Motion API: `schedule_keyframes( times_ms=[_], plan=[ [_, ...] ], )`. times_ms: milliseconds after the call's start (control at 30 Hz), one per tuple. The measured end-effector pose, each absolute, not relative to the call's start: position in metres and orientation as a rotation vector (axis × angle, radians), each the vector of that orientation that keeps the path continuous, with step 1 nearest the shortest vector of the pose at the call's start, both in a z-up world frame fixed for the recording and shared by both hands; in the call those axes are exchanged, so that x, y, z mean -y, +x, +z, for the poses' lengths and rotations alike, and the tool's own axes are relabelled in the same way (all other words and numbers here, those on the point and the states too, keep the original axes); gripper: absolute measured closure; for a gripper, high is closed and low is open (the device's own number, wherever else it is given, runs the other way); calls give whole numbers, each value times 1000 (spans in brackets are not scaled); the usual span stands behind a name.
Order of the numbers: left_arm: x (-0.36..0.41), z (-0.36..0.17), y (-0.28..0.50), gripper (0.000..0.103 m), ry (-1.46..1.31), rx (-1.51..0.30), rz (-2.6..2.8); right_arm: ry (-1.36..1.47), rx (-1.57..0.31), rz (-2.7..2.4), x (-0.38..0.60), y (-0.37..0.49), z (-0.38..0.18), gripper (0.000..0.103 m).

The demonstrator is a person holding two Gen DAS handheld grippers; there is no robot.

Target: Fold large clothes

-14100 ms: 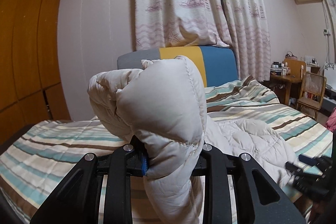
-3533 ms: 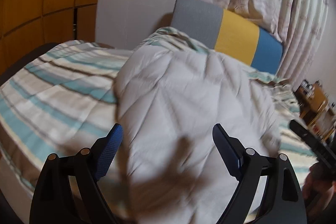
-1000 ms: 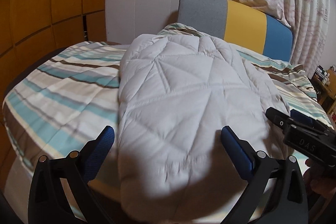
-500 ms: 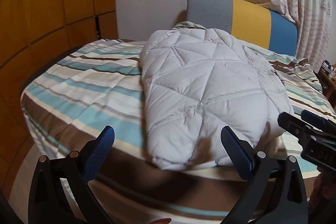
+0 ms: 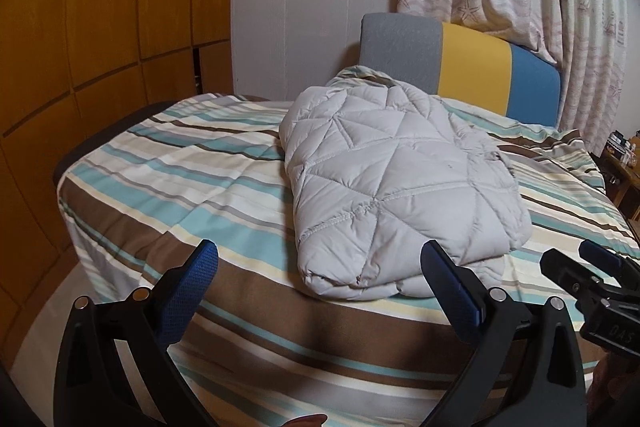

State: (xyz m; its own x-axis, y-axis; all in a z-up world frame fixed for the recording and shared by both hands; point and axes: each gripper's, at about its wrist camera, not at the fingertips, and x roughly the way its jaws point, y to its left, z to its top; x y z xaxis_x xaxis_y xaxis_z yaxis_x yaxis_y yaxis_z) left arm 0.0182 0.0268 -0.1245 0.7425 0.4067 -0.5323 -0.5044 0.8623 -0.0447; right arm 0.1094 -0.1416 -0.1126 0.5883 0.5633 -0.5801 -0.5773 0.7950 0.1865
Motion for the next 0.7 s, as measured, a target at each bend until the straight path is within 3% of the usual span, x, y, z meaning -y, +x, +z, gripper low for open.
schedule_keyframes(
  times_ms=[700],
  plan=[
    [-20,-117,9,3,-190,-506,486,-12,-634,657,151,101,-102,6]
  ],
)
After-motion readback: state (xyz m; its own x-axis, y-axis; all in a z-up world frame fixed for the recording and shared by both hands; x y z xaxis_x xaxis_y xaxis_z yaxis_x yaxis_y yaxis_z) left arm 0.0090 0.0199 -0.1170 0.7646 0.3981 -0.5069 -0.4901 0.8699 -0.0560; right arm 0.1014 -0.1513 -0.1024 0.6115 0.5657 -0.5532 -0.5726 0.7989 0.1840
